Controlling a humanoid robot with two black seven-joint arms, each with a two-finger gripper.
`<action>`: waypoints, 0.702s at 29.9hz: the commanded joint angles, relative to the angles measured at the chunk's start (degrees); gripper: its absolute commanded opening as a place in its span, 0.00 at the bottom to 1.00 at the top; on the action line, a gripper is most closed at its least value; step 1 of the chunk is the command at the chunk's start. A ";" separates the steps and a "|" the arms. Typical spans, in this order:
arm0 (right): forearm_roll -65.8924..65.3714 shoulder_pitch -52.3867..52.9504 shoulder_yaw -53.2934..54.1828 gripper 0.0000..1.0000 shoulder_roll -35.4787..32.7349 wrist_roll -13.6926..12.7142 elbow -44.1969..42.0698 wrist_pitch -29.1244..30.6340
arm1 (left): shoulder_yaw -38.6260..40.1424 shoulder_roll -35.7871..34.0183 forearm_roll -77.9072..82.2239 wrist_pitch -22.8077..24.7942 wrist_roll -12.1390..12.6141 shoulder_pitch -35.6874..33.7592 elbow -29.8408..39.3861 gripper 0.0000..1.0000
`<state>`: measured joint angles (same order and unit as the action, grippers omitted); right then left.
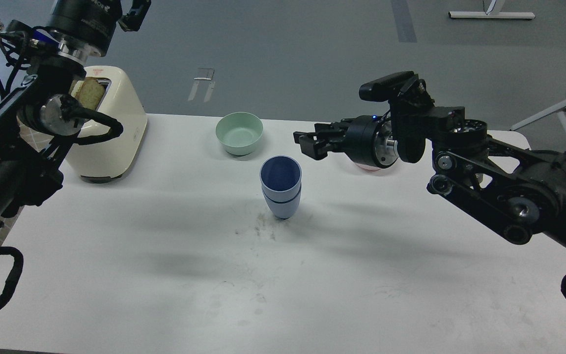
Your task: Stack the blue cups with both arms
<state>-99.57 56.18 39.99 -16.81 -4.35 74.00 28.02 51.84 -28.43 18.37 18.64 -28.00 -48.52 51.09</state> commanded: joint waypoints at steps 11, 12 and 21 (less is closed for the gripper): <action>14.91 -2.75 37.78 1.00 1.60 0.40 -6.75 -0.02 | -0.69 1.19 0.00 -0.27 0.00 0.71 -0.03 0.98; 18.59 -3.01 39.96 1.00 1.25 0.40 -8.50 -0.02 | -0.78 1.71 0.00 -0.19 0.00 0.80 -0.12 0.98; 40.47 -9.94 53.51 1.00 0.72 0.66 -17.13 -0.41 | -0.69 1.28 -0.17 2.18 0.00 1.33 -1.08 0.98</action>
<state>-66.54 48.62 90.12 -16.08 -3.70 58.17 27.98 50.99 -26.70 18.38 19.55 -28.00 -47.21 50.24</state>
